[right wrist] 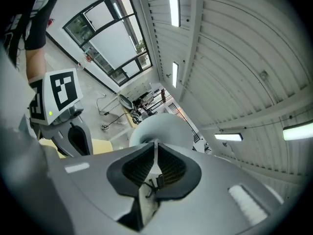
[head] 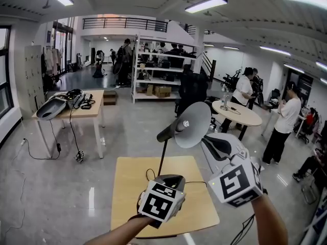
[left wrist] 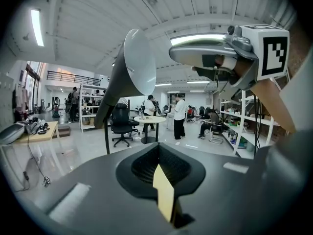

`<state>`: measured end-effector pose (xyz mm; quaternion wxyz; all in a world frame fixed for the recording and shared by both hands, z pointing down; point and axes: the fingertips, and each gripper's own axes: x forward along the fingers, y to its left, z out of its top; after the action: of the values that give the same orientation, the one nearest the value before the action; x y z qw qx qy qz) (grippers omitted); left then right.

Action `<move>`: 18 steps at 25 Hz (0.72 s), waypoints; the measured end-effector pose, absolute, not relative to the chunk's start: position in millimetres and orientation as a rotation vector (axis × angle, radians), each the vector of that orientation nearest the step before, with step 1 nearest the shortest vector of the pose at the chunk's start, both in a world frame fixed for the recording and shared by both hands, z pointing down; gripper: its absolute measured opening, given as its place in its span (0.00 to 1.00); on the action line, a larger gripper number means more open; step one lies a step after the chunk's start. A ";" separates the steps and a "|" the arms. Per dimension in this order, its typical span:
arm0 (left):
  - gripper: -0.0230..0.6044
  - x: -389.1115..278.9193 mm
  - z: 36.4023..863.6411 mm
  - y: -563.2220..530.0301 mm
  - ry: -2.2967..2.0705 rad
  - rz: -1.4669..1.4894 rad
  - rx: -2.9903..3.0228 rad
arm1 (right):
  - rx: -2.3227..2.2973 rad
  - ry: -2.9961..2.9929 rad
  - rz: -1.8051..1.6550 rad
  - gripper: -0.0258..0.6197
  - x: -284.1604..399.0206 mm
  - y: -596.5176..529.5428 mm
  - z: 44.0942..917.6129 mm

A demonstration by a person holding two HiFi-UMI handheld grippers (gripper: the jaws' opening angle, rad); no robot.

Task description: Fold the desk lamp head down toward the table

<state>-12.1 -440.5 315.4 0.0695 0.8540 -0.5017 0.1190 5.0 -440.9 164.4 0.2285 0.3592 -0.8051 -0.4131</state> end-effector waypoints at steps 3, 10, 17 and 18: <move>0.07 -13.8 305.6 -461.1 -1.514 0.350 2.576 | 0.972 -2.179 -1.209 0.10 2.2 -463.0 145.5; 0.07 -36.4 317.8 -488.7 -1.527 0.331 2.586 | 0.920 -2.010 -1.369 0.22 -27.6 -489.3 135.0; 0.07 -34.0 313.1 -513.4 -1.543 0.353 2.562 | 0.855 -1.924 -1.445 0.31 -23.2 -528.2 98.0; 0.07 -38.2 313.4 -517.4 -1.544 0.353 2.559 | 0.836 -1.907 -1.444 0.31 -27.8 -534.6 98.2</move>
<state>-38.2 -517.4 313.4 0.0660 0.8485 -0.5119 0.1169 -27.8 -534.6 98.2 0.2993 0.3148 -0.7181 -0.5437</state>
